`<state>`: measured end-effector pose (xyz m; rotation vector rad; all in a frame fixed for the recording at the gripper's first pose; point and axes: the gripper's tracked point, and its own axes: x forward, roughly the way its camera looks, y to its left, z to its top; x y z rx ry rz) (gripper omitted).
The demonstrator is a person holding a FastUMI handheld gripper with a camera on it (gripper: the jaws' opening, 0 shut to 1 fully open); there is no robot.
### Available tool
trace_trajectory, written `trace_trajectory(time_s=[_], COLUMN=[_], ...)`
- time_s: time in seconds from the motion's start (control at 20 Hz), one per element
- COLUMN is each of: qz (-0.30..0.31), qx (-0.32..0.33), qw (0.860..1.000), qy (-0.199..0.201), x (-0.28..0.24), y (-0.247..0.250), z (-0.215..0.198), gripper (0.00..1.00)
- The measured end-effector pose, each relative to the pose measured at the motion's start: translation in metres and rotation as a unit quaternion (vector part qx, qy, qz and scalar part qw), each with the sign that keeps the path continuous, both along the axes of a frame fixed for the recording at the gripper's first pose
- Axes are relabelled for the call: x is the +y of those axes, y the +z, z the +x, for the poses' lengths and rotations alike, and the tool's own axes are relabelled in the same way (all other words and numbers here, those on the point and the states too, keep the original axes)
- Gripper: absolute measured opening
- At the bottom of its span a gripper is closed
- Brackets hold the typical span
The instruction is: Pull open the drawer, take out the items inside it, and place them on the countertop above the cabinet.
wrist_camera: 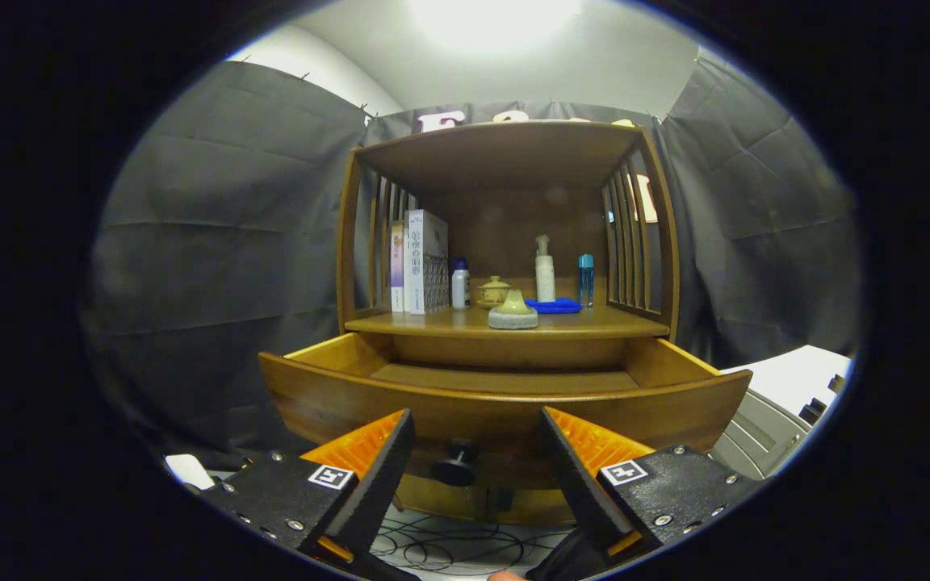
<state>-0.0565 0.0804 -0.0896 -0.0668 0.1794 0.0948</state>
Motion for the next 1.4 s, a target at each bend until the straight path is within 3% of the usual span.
trace_trajectory(time_s=[0.45,1.05,1.4], qz=[-0.003,0.021,0.035], qx=[0.045,0.056,0.053], qw=[0.999,0.996,0.995], qy=[-0.02,-0.072,-0.079], x=[-0.001,-0.011,-0.01], y=[-0.045,-0.047,-0.042], z=[0.018,0.047,0.068], gripper=[0.96,0.95,0.93])
